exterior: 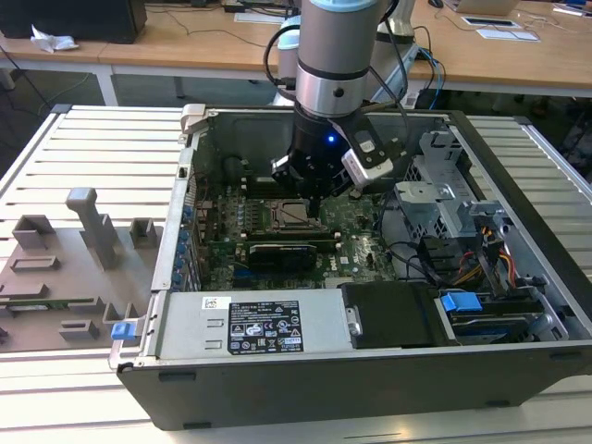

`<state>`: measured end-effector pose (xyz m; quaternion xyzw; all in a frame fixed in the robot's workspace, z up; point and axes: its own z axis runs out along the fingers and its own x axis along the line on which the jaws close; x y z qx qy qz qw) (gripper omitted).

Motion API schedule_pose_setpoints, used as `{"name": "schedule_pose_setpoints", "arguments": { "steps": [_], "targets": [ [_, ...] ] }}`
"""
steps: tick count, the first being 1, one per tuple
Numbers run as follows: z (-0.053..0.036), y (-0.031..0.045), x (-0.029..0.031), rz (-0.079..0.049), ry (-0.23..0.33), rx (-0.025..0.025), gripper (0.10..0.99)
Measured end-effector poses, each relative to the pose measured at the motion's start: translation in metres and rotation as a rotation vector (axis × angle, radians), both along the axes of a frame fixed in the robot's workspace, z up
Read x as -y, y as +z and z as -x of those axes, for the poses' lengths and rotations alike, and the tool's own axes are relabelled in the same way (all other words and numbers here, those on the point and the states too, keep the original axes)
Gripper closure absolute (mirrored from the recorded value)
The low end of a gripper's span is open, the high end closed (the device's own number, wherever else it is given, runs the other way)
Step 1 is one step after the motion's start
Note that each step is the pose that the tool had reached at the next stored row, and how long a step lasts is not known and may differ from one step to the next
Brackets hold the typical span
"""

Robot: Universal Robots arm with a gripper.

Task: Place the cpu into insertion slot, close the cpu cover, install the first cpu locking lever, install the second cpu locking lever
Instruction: 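Install the second cpu locking lever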

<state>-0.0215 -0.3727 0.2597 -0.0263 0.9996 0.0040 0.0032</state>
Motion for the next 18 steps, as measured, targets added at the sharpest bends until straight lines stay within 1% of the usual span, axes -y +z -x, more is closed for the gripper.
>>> {"name": "schedule_pose_setpoints", "arguments": {
  "steps": [8,10,14,15,16,17,18],
  "targets": [
    [0.0,-0.0002,0.0074,0.0,0.0,-0.0001,0.98],
    [0.0,-0.0004,0.0108,0.0,0.0,0.0,0.98],
    [0.0,-0.0014,0.0152,0.0,0.0,0.0,0.98],
    [0.0001,-0.0021,0.0153,0.0,0.0,0.0002,0.98],
    [0.0001,-0.0033,0.0154,-0.003,0.0,0.0001,0.98],
    [0.0,-0.0038,0.0155,-0.008,0.0,-0.0001,0.98],
    [0.0,-0.0043,0.0154,-0.022,0.0,-0.0001,0.98]
  ]
}}
